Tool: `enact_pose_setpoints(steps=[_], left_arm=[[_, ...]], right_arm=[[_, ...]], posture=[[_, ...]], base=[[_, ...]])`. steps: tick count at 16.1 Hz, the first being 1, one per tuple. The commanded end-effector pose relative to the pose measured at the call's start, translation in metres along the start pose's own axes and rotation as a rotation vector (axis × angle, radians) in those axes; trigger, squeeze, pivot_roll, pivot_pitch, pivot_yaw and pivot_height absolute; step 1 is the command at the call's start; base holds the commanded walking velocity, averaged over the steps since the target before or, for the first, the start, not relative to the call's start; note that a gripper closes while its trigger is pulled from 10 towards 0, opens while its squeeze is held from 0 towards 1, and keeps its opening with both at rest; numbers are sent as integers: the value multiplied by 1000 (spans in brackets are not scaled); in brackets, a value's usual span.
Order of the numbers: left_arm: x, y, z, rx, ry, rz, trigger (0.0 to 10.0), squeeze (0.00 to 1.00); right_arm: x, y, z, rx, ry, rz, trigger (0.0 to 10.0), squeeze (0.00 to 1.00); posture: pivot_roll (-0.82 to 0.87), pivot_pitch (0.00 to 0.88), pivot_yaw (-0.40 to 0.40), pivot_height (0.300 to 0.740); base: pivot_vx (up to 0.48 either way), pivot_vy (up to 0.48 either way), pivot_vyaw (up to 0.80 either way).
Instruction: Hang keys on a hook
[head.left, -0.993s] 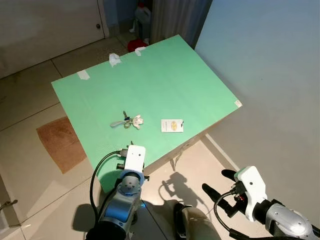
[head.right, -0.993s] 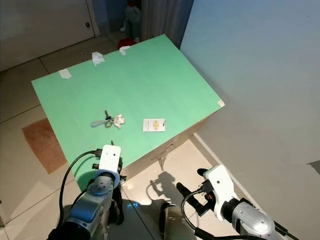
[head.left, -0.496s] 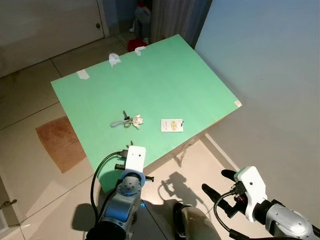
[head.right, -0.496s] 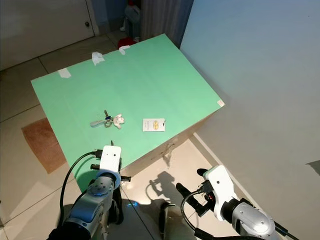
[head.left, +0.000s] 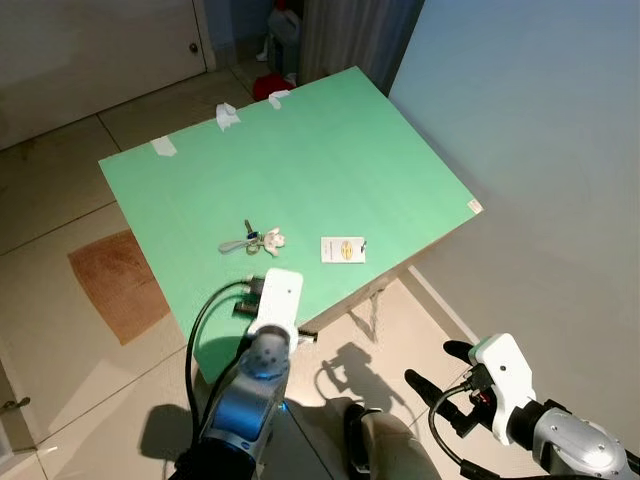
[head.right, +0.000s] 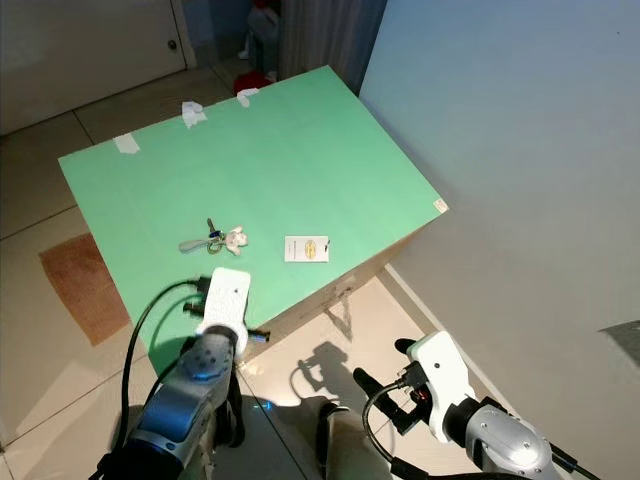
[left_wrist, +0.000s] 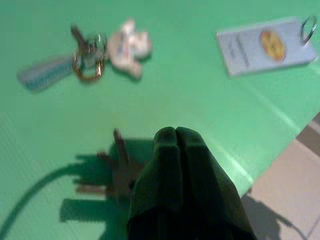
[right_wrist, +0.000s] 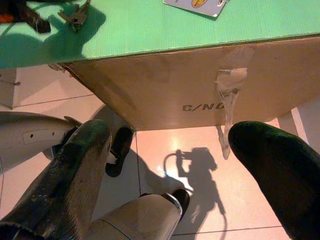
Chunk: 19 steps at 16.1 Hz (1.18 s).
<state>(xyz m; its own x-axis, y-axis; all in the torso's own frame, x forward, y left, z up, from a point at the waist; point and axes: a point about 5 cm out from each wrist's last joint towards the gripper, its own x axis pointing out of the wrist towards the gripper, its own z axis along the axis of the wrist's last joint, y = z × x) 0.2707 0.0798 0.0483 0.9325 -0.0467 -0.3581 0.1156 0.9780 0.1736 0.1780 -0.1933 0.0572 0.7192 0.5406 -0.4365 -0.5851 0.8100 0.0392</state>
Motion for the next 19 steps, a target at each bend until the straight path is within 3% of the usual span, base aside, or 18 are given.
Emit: enact_pose_setpoints(steps=[1,2,9,18,19], left_arm=[[-9,-25,-6,-18,40,-33,0,0],[-11,-23,-11,-10,63,9,10000,1000],[-15,-20,-32,-93,170,78,10000,1000],[-9,-21,-40,-126,198,78,10000,1000],[-9,-22,-40,-120,197,78,10000,208]], right_arm=[[-4,0,-9,12,41,4,10000,0],[-4,1,-9,14,41,7,10000,0],[-10,4,-8,20,45,21,10000,0],[-22,1,-6,12,58,22,10000,0],[-23,1,-6,12,59,22,10000,0]], posture=[[-346,333,-114,736],[-344,336,-114,736],[-357,349,-133,736],[-394,362,-155,736],[-397,362,-156,736]], base=[[0,0,0],[0,0,0],[0,0,0],[0,0,0],[0,0,0]])
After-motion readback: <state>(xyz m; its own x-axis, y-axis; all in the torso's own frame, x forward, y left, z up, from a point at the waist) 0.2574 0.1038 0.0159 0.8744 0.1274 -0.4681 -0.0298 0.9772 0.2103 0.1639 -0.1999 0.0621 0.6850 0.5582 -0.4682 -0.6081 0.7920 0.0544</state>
